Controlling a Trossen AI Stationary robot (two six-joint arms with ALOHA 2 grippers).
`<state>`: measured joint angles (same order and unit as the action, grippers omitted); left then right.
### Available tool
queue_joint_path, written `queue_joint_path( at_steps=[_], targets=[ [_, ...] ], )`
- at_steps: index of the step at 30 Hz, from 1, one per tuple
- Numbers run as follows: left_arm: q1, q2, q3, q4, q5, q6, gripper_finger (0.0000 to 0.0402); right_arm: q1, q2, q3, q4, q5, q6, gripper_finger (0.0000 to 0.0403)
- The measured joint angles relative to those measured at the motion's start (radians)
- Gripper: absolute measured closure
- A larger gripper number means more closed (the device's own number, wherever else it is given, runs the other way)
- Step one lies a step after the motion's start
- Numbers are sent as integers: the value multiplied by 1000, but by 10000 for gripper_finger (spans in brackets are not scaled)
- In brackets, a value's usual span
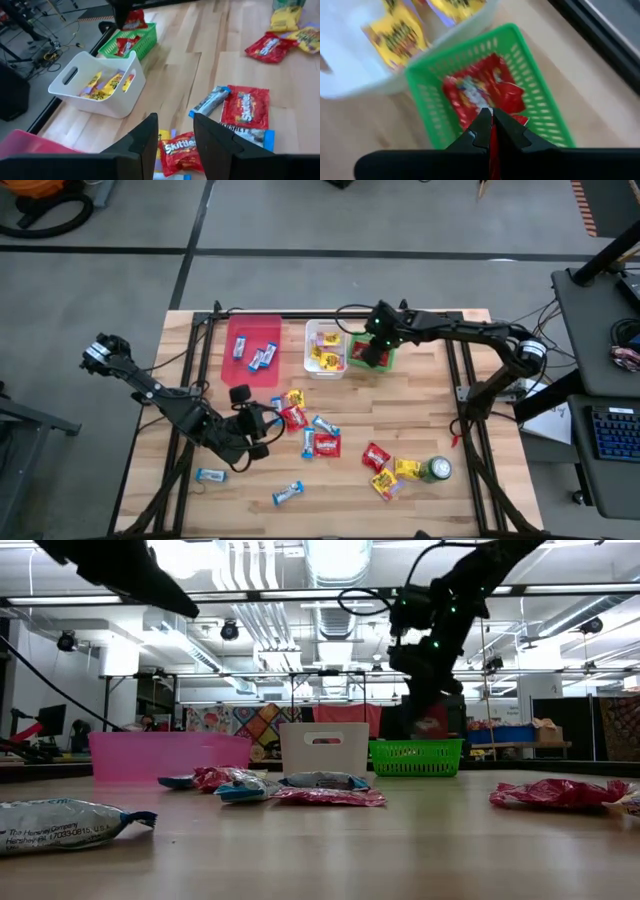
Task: Sort candy
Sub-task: Put the red candy into the green bin, then put the white chocolate into the pink bin
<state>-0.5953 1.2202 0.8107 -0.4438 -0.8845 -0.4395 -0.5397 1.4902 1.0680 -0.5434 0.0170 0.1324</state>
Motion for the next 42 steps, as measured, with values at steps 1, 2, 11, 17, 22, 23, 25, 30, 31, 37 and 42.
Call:
queue_joint_path(
  at_steps=[1, 2, 11, 17, 22, 23, 25, 30, 31, 37, 42],
  targets=[
    [0, -1, -6, 0, -7, 0, 293, -5, 0, -7, 1, 0, -32, 394],
    [0, -1, -10, 4, -15, 0, 293, -6, 0, -11, 2, 1, -52, 394],
    [1, 5, -21, 33, -50, 1, 293, -8, 0, -23, 108, -23, -46, 394],
    [1, 5, -21, 33, -51, -1, 293, -25, 0, -26, 136, -21, 7, 372],
    [1, 5, -21, 33, -51, -7, 293, -49, 0, -45, 127, -16, 40, 322],
    [1, 5, -21, 33, -51, -8, 293, -53, 0, -46, 126, -17, 47, 312],
    [1, 5, -21, 33, -50, -12, 293, -57, 0, -46, 125, -16, 53, 294],
    [1, 5, -21, 32, -38, -23, 293, -50, -15, -31, 119, -58, 102, 273],
    [1, 5, -21, 33, -26, -23, 293, -44, -21, -25, 120, -89, 112, 271],
    [1, 16, -22, 38, 15, -48, 293, 56, -80, -9, 122, -208, 164, 275],
    [1, 61, -22, 55, 85, -53, 293, 205, -119, -9, 117, -208, 195, 284]
  ],
)
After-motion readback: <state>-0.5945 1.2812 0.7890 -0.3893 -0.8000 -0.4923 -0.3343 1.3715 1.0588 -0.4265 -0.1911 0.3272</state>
